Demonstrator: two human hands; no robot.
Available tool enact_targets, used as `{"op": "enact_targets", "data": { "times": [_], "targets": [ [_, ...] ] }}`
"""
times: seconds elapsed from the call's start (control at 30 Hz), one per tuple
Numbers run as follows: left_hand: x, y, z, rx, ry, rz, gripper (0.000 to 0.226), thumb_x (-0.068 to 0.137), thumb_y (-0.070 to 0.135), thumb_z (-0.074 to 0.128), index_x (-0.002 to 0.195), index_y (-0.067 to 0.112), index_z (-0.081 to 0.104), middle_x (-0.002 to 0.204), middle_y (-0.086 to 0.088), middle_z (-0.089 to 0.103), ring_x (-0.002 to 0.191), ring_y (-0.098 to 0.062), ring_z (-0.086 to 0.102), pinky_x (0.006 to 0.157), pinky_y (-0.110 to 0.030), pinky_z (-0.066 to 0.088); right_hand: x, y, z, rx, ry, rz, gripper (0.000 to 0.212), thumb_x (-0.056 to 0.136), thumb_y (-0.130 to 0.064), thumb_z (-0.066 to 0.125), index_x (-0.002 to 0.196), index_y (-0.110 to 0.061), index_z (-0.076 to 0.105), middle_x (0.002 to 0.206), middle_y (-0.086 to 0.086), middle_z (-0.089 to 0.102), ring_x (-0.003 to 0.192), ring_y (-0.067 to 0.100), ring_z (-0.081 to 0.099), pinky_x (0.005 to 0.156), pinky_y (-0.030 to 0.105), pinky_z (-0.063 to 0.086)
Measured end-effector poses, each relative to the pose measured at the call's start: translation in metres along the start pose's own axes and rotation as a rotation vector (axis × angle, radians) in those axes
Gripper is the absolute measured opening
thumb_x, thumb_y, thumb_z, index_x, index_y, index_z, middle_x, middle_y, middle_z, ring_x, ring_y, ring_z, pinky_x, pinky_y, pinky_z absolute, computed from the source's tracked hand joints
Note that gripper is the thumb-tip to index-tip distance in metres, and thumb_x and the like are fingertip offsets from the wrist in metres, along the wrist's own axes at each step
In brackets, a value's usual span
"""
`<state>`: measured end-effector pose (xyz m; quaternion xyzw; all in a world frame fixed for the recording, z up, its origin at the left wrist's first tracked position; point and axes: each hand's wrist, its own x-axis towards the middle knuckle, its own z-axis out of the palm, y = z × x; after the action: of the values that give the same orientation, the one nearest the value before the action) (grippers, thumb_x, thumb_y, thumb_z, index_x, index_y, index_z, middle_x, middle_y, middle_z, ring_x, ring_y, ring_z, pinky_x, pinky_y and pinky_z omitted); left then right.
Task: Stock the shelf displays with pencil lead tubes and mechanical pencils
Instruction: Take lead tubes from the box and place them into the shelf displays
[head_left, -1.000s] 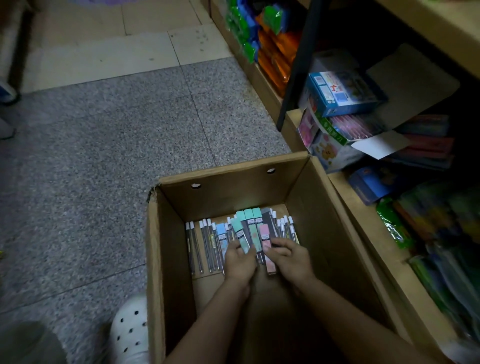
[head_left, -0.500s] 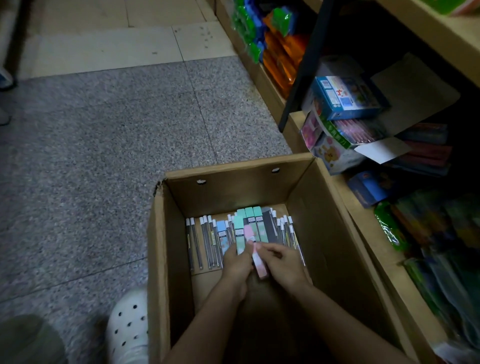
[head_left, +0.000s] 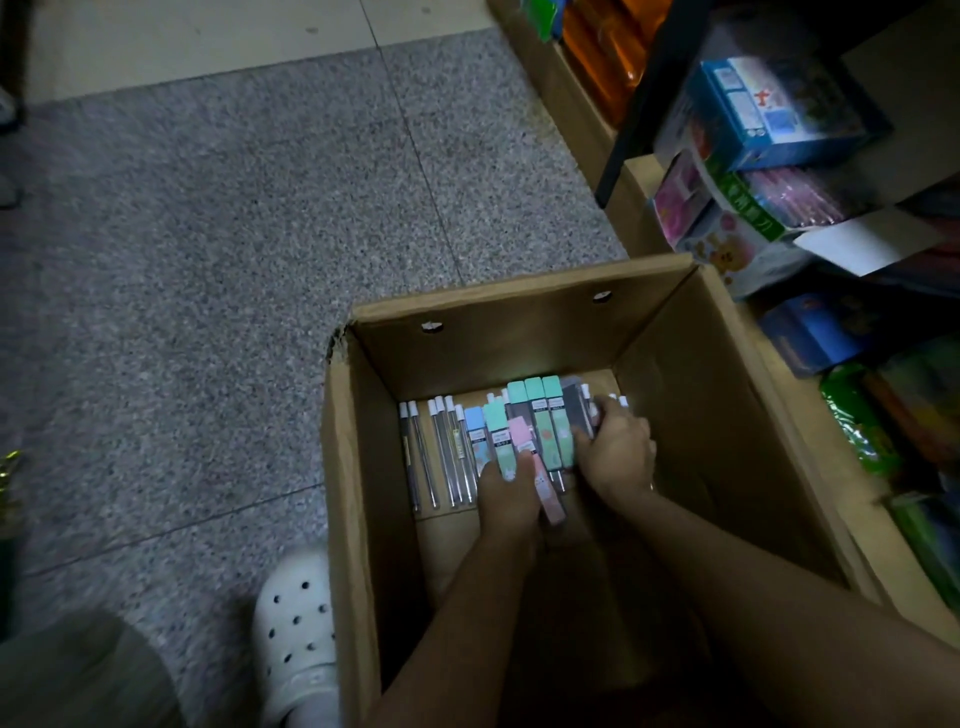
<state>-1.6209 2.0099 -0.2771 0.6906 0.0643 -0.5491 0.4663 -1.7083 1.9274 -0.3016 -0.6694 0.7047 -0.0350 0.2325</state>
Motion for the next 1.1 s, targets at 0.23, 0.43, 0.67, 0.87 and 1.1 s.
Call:
{"op": "enact_targets", "data": {
  "times": [0.23,0.43,0.67,0.87,1.1],
  "targets": [
    [-0.002,0.0,0.005,-0.054,-0.064,-0.021,0.011,0.102,0.018,0.047,0.111,0.017,0.04,0.121,-0.024,0.059,0.104,-0.039,0.063,0.092,-0.059,0.05,-0.009,-0.006,-0.008,0.21,0.042,0.073,0.024,0.096,-0.007,0.05,0.117,-0.001,0.06,0.117,0.017,0.057,0.102,0.028,0.057,0.084,0.03,0.043],
    [-0.022,0.014,0.005,0.075,-0.107,0.038,0.033,0.102,0.015,0.047,0.133,0.005,0.043,0.115,-0.022,0.064,0.096,-0.035,0.066,0.088,-0.049,0.055,-0.052,0.011,-0.035,0.694,-0.034,0.174,0.015,0.098,-0.018,0.052,0.11,-0.016,0.044,0.095,0.001,0.069,0.068,0.008,0.063,0.062,0.026,0.051],
    [-0.094,0.071,0.009,0.307,-0.423,0.268,0.011,0.102,0.006,0.043,0.096,0.009,0.053,0.074,-0.009,0.056,0.055,-0.016,0.056,0.056,-0.033,0.052,-0.095,-0.007,-0.101,1.232,-0.034,0.252,0.039,0.105,-0.033,0.036,0.087,-0.015,0.065,0.048,-0.004,0.054,0.036,0.006,0.046,0.036,0.016,0.035],
    [-0.167,0.137,0.02,0.575,-0.655,0.503,0.018,0.101,0.003,0.044,0.089,0.016,0.047,0.076,-0.008,0.056,0.058,-0.016,0.056,0.05,-0.031,0.051,-0.132,-0.026,-0.181,1.394,-0.039,0.079,0.023,0.101,-0.018,0.049,0.097,-0.006,0.068,0.084,0.016,0.069,0.072,0.024,0.063,0.067,0.031,0.052],
    [-0.216,0.161,0.036,0.479,-0.812,0.536,0.016,0.1,0.007,0.046,0.105,0.019,0.055,0.078,-0.002,0.067,0.063,-0.01,0.067,0.062,-0.032,0.059,-0.147,-0.025,-0.261,1.078,0.268,-0.08,0.003,0.093,-0.01,0.063,0.094,-0.007,0.063,0.089,0.011,0.07,0.075,0.018,0.065,0.056,0.019,0.052]
  ]
}}
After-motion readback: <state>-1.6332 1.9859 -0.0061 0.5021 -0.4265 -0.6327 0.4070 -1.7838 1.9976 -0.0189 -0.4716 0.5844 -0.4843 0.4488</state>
